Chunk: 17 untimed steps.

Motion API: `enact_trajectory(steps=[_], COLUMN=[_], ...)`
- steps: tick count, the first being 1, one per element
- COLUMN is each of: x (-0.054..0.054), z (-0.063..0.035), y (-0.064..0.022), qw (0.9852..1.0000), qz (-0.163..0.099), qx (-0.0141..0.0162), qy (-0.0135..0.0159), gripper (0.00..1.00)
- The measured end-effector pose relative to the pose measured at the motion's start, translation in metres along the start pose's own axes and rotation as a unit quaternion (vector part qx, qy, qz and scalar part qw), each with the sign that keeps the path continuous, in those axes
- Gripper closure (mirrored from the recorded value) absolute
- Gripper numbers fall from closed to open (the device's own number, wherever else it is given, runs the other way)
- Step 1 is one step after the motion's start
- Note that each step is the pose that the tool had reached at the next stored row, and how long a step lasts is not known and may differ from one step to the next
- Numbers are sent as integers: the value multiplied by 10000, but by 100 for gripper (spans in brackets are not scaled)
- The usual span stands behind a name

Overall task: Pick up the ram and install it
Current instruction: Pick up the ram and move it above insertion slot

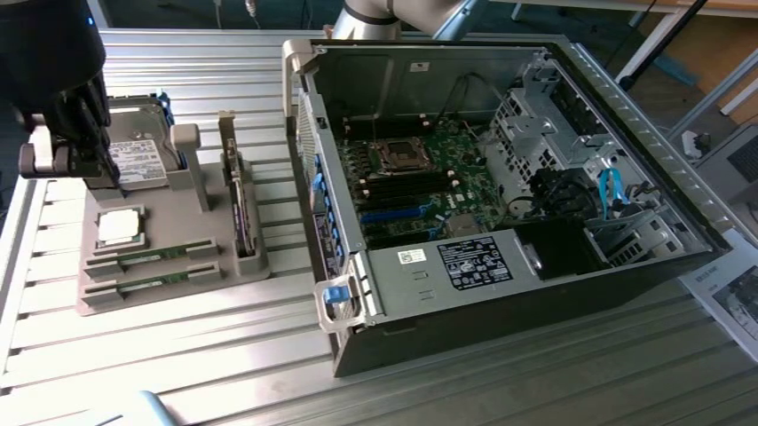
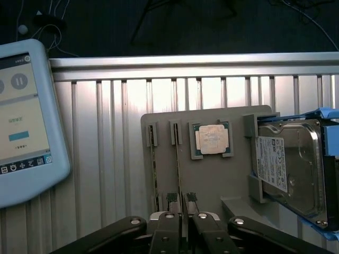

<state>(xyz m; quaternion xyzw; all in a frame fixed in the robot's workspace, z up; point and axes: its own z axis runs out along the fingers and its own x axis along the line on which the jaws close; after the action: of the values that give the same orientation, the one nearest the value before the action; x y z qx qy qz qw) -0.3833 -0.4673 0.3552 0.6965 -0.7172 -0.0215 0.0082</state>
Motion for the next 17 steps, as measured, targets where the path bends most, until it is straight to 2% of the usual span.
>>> enact_trajectory(steps=[4, 6, 7, 11, 17], x=[0, 0, 0, 0, 32], z=[0, 0, 0, 5, 125], y=[0, 0, 0, 0, -6], qw=[10000, 10000, 10000, 10000, 10000], qz=[0, 0, 0, 0, 0], qx=[0, 0, 0, 1, 1], qy=[0, 0, 0, -1, -2], gripper=[83, 81, 75, 75, 75])
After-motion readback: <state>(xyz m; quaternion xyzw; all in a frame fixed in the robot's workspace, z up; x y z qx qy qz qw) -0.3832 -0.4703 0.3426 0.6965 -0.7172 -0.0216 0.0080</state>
